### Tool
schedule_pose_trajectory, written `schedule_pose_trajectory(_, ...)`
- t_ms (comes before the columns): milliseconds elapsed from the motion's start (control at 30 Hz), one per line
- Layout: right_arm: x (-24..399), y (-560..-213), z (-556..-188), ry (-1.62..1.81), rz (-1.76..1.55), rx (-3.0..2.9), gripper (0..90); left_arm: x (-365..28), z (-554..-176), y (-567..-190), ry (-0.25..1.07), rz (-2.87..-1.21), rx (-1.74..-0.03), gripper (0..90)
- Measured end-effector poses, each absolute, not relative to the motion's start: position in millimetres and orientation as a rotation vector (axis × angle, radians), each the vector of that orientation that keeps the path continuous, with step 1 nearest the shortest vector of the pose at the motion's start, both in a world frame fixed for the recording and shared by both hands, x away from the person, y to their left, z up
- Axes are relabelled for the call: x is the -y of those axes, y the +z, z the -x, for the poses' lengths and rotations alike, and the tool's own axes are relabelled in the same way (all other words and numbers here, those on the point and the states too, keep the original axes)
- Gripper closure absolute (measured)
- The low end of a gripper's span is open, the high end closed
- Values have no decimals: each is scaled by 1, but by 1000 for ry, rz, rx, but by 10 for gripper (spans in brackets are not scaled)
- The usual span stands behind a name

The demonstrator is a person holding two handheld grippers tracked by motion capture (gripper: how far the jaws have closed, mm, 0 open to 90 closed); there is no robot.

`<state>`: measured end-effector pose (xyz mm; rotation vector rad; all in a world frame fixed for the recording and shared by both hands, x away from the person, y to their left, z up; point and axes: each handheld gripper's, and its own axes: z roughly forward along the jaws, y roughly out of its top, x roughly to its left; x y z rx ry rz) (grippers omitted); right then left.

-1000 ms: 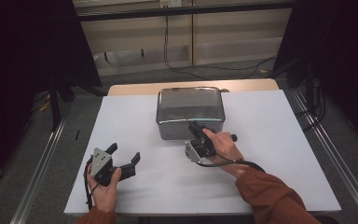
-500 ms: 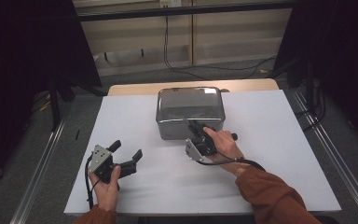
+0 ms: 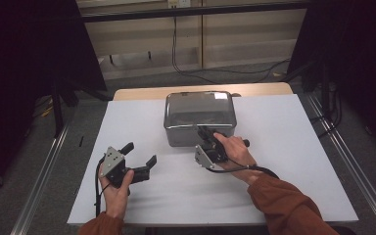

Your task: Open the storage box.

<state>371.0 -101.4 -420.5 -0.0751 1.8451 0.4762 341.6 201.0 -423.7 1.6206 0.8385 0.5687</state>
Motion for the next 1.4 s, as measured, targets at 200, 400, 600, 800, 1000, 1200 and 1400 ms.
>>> schedule_pose_trajectory(200,100,-422,-370,460,111,-1850,774,-199,-348,-423,562,-1619,-843,30)
schedule_pose_trajectory(400,101,-417,-370,468,103,-1834,776,-195,-355,-421,570,-1633,-833,25)
schedule_pose_trajectory(600,101,-412,-372,477,101,-1820,777,-189,-366,-417,596,-1634,-822,15)
schedule_pose_trajectory(800,103,-405,-374,487,86,-1811,778,-181,-380,-415,602,-1628,-821,20)
schedule_pose_trajectory(1000,104,-403,-374,498,84,-1808,778,-172,-392,-416,610,-1662,-781,33)
schedule_pose_trajectory(1200,104,-399,-375,504,80,-1800,783,-164,-407,-414,619,-1656,-778,45)
schedule_pose_trajectory(1400,103,-393,-378,518,71,-1788,784,-152,-418,-414,621,-1642,-781,48)
